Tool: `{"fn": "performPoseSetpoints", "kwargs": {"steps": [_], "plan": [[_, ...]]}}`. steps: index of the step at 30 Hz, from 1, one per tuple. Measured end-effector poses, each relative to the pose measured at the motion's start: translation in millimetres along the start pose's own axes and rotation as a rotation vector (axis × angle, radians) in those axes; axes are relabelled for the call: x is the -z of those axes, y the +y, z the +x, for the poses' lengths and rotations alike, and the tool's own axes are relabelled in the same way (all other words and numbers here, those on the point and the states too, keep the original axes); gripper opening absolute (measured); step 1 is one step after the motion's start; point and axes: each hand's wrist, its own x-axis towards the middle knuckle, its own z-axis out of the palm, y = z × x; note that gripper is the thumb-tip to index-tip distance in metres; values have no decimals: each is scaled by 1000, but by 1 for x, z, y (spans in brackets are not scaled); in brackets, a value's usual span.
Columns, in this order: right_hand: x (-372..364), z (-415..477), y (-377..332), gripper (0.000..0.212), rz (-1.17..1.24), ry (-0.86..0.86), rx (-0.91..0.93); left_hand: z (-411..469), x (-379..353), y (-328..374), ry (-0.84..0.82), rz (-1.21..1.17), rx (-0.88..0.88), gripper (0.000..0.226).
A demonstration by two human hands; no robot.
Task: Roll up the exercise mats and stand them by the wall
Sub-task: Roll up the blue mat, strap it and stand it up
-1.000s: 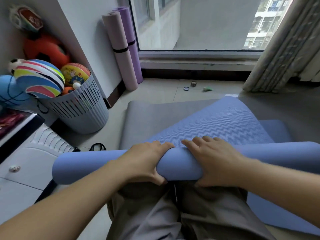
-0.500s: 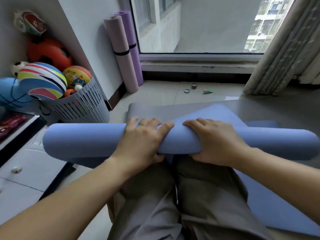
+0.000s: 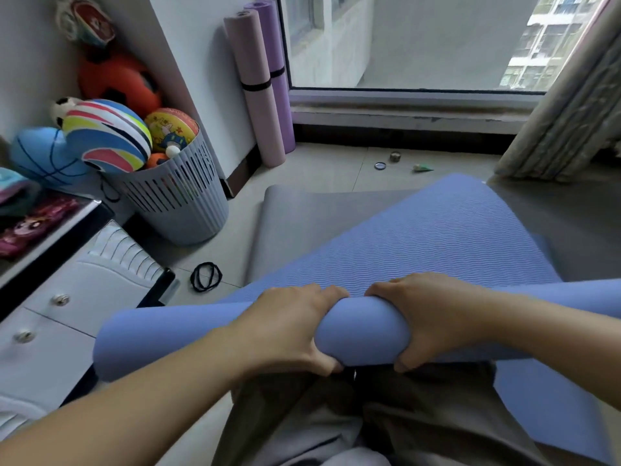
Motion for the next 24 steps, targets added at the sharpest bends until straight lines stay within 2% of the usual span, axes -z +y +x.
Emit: {"fn": "performPoseSetpoints", "kwargs": {"steps": [2, 4, 7, 9, 12, 14, 17, 19, 22, 24], "plan": [[1, 1, 1, 86, -19, 1, -15, 6, 7, -7, -86, -66, -6, 64], [-2, -4, -2, 98, -139, 94, -32, 14, 16, -15, -216, -146, 21, 64], [-15, -8, -9, 94, -230, 192, -14, 23, 23, -22, -320, -226, 61, 69], [-17, -4, -3, 84, -213, 191, -36, 23, 18, -16, -219, -115, 44, 72], [-5, 5, 10, 82, -97, 126, -45, 18, -4, -1, 48, 279, -12, 88], [4, 14, 15, 83, -67, 48, -22, 19, -13, 2, 96, 356, 5, 95], [16, 24, 19, 85, -23, -89, -51, 27, -7, -7, 105, 217, -4, 87], [18, 23, 19, 88, -28, -97, -101, 34, -1, -11, 79, 121, -17, 80], [2, 14, 8, 103, -255, 100, -127, 37, 5, -18, -18, 9, 1, 79], [-15, 13, -1, 99, -296, 217, -105, 39, 10, -25, -76, -15, 17, 81]]}}
